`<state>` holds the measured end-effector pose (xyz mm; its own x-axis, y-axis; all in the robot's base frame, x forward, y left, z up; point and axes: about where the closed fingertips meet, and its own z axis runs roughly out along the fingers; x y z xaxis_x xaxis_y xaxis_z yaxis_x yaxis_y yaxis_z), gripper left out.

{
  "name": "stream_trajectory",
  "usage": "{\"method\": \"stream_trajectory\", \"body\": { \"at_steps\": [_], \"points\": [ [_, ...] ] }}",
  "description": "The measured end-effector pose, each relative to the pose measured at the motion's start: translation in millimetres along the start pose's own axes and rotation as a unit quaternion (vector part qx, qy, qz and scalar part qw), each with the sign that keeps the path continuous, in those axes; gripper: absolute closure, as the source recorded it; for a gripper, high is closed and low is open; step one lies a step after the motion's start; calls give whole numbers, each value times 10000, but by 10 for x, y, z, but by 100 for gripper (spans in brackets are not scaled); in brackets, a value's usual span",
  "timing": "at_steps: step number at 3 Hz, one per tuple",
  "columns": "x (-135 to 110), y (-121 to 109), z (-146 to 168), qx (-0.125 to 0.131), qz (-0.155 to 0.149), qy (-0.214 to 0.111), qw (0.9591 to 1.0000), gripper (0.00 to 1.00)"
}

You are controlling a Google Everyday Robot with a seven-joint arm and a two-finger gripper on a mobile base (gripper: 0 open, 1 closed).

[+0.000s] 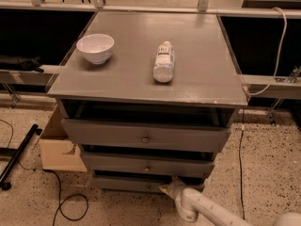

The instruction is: Open bottom drawer

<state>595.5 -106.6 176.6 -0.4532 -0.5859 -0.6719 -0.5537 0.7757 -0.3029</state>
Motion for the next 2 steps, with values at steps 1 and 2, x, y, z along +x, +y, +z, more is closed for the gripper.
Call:
{"method": "stream_trajectory", "body": {
  "at_steps": [1, 2],
  "points": [
    [0, 0, 0, 0, 0, 0, 10000, 93],
    [0, 0, 0, 0, 0, 0, 10000, 100]
  ]
}}
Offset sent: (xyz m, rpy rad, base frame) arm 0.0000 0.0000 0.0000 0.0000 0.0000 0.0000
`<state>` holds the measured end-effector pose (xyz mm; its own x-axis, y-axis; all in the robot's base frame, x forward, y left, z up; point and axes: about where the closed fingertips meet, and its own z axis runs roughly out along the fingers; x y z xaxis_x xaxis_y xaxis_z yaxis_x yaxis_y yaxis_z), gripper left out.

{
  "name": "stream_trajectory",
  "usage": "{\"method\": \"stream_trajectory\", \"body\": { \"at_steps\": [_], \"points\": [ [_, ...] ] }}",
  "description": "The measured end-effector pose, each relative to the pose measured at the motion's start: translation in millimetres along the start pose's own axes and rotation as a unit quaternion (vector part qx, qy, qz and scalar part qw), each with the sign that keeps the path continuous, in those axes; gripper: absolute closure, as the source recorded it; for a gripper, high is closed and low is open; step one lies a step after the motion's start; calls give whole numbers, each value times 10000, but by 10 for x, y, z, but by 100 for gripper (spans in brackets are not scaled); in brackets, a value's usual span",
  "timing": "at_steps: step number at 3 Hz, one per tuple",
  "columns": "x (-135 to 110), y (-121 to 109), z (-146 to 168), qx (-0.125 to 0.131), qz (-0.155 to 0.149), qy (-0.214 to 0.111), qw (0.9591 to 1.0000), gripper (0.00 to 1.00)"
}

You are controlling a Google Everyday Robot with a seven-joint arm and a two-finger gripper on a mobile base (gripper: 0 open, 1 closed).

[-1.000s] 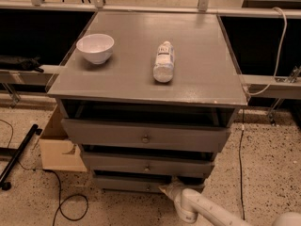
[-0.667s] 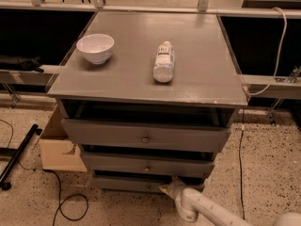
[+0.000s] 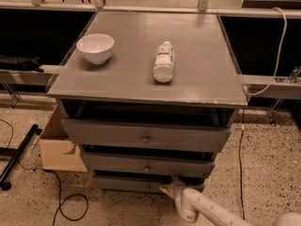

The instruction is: Open bottom drawer

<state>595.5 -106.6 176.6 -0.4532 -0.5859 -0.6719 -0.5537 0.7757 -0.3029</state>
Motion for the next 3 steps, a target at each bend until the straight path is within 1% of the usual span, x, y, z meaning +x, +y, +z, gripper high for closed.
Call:
{"method": "stream_trajectory", "body": {
  "at_steps": [1, 2, 3],
  "points": [
    [71, 55, -42, -77, 192, -46, 9998, 95],
    [122, 243, -205, -131, 424, -65, 9990, 100],
    [124, 243, -206, -132, 425, -65, 9990, 100]
  ]
}}
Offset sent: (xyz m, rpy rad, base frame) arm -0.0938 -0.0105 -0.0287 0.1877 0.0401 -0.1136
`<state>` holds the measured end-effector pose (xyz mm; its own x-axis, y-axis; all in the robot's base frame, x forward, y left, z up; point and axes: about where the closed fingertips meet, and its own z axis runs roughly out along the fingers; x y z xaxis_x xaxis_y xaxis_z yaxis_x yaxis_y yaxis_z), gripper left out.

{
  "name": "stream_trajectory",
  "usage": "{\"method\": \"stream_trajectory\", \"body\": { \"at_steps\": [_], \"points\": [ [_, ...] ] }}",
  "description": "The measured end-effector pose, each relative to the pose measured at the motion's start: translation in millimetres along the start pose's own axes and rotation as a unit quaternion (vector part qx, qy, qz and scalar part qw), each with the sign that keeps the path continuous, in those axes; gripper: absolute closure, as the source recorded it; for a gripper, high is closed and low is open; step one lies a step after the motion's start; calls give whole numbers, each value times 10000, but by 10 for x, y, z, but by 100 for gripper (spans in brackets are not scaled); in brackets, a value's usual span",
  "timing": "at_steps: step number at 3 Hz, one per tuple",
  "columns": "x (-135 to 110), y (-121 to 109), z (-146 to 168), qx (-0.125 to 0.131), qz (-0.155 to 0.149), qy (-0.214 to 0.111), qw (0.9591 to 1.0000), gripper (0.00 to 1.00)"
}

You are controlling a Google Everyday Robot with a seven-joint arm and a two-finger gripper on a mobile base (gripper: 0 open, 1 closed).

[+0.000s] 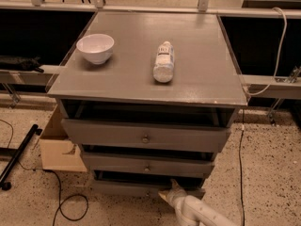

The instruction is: Open bottom drawer

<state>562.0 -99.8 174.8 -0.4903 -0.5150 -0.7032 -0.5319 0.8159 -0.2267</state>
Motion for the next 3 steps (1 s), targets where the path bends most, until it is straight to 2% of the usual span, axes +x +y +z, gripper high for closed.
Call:
{"method": "stream_trajectory", "body": {
  "at_steps": [3],
  "points": [
    [112, 23, -127, -20, 123, 21, 9999, 100]
  ]
}}
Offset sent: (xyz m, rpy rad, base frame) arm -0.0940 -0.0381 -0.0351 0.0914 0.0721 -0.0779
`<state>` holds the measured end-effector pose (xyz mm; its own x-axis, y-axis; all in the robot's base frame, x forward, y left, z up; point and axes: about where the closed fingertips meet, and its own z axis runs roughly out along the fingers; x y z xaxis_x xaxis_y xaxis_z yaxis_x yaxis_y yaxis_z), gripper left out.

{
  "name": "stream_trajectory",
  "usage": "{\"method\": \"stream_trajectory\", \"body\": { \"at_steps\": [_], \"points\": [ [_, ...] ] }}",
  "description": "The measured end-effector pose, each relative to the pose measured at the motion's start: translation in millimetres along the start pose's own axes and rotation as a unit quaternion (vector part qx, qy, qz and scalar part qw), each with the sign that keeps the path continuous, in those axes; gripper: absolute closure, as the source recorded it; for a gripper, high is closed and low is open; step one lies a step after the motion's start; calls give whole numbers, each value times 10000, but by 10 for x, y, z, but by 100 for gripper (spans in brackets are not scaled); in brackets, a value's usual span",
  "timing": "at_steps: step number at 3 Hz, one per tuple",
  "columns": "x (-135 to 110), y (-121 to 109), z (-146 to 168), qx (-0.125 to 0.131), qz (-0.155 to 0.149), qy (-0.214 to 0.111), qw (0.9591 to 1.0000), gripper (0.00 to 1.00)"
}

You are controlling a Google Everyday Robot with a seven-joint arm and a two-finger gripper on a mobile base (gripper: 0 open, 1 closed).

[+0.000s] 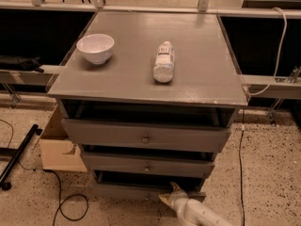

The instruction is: Open bottom drawer

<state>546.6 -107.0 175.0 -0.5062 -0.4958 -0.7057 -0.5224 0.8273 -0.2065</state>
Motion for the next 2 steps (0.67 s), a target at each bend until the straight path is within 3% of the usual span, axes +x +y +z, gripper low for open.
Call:
{"method": "stream_trajectory", "body": {
  "at_steps": [2],
  "points": [
    [193, 48, -132, -52, 175, 207, 9996, 100]
  ]
}}
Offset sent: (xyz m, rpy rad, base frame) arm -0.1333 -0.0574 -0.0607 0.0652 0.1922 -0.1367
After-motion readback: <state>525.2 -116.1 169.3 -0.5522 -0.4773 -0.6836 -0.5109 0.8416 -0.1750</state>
